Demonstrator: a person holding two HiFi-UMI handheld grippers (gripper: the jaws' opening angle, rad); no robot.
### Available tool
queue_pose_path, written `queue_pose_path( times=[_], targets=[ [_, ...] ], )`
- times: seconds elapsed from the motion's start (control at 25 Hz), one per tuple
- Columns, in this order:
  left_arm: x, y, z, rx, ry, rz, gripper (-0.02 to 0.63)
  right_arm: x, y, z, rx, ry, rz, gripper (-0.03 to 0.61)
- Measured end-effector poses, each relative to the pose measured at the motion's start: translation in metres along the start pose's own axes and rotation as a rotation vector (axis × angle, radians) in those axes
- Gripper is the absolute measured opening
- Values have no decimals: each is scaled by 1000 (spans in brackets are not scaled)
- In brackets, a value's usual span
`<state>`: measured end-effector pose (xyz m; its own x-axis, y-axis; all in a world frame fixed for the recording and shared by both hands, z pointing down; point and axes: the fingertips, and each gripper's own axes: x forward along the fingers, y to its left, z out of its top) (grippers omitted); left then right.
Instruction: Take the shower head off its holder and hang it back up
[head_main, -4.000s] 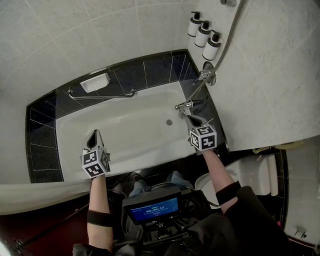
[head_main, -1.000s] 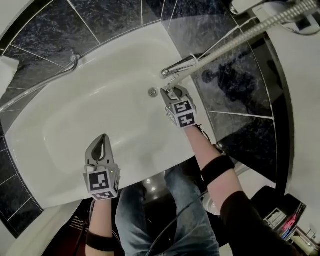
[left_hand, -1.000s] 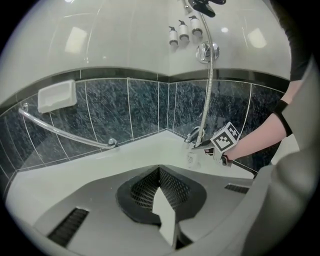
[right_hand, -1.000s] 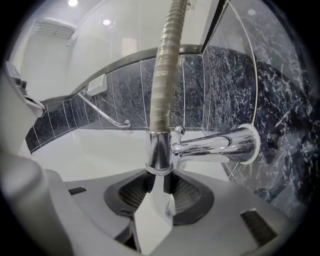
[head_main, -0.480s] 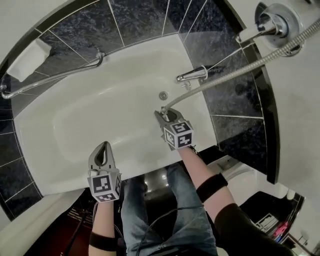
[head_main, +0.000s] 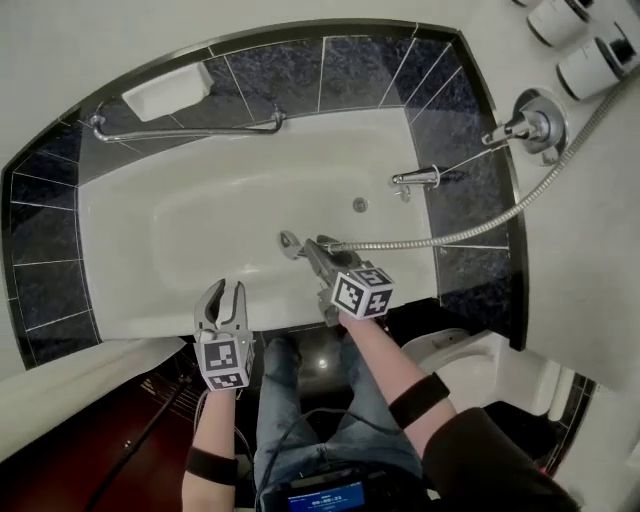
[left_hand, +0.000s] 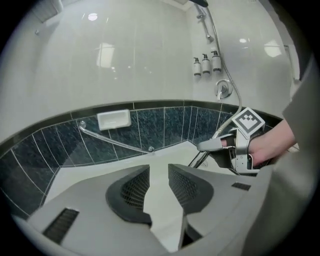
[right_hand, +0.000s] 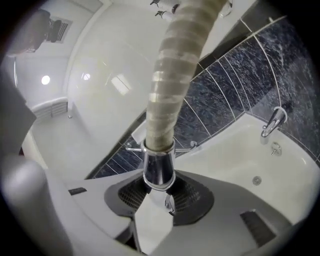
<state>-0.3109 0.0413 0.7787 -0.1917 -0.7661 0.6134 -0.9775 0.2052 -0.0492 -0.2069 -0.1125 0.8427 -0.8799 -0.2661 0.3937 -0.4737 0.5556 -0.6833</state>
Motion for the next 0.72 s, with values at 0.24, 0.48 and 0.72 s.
queue_pose_path(
  times=[0.24,0.48,0.72],
  targets=[
    [-78,24,51,96,-44,52,198,-30,129,52,69,-6,139,146],
    [-133,38,93,218,-84,153,303,-67,230,103,120,28,270,146],
    [-162,49,149,435,-138,276,421,-90,314,141,157,46,397,149]
  ],
)
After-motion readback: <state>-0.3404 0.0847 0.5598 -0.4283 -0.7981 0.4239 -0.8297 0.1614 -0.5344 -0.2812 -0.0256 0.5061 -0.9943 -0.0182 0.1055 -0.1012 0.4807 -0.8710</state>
